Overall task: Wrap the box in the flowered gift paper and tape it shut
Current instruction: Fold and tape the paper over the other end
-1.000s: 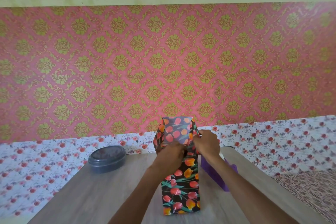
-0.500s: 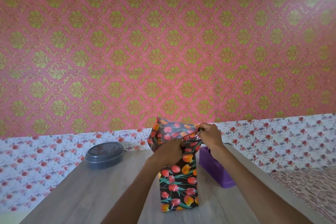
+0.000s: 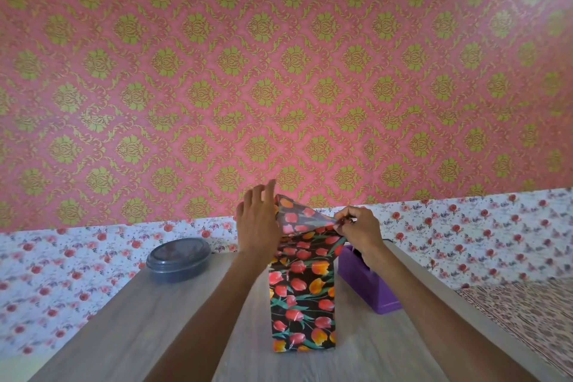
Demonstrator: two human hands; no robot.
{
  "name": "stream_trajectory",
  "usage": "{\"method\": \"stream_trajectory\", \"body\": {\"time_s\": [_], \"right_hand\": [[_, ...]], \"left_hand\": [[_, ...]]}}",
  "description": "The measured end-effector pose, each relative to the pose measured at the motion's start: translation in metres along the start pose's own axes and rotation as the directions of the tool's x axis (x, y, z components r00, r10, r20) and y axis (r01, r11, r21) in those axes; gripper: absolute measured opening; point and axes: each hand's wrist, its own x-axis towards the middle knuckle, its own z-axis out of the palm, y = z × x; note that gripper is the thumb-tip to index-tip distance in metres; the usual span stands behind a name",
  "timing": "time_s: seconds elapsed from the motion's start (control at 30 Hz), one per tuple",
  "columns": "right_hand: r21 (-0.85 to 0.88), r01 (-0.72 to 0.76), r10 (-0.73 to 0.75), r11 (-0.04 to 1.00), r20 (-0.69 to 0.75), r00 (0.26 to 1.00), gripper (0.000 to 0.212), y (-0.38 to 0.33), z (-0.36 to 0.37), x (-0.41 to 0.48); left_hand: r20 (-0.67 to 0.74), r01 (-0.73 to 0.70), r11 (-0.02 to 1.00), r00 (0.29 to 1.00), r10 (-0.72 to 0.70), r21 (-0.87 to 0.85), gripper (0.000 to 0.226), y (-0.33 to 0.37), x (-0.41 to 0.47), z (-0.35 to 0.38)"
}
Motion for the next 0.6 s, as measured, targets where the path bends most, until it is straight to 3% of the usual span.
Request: {"method": "stream_trajectory", "body": {"time_s": [0.13, 0.27, 0.37, 0.43, 0.5, 0.6], "right_hand": [[-0.033, 0.042, -0.043, 0.999, -0.038, 0.998, 0.036, 0.002, -0.004, -0.001], [-0.118, 0.022, -0.033, 0.993, -0.089, 0.995, 0.043, 0.009, -0.01, -0.003], [-0.136, 0.075, -0.084, 0.988, -0.062, 0.995, 0.05, 0.014, -0.01, -0.007], [-0.16, 0.187, -0.192, 0.969, -0.018, 0.981, 0.047, 0.014, -0.008, -0.012], [-0.2, 0.3, -0.299, 0.933, 0.036, 0.953, 0.042, 0.012, -0.007, -0.016], [-0.302, 0.406, -0.377, 0.863, 0.151, 0.914, 0.036, 0.013, -0.007, -0.018]], "left_hand": [[0.209, 0.179, 0.951, 0.97, -0.127, -0.253, 0.029, -0.025, 0.013, -0.009], [0.217, 0.307, 0.847, 0.948, -0.232, -0.434, 0.05, -0.046, 0.004, -0.014], [0.294, 0.271, 0.893, 0.941, -0.167, -0.359, 0.044, -0.052, -0.006, -0.015], [0.316, 0.196, 0.941, 0.943, -0.104, -0.275, 0.036, -0.053, -0.009, -0.015], [0.322, 0.033, 0.993, 0.947, 0.005, -0.115, 0.034, -0.052, -0.01, -0.018], [0.359, -0.174, 0.977, 0.926, 0.119, 0.125, 0.031, -0.047, -0.011, -0.022]]}}
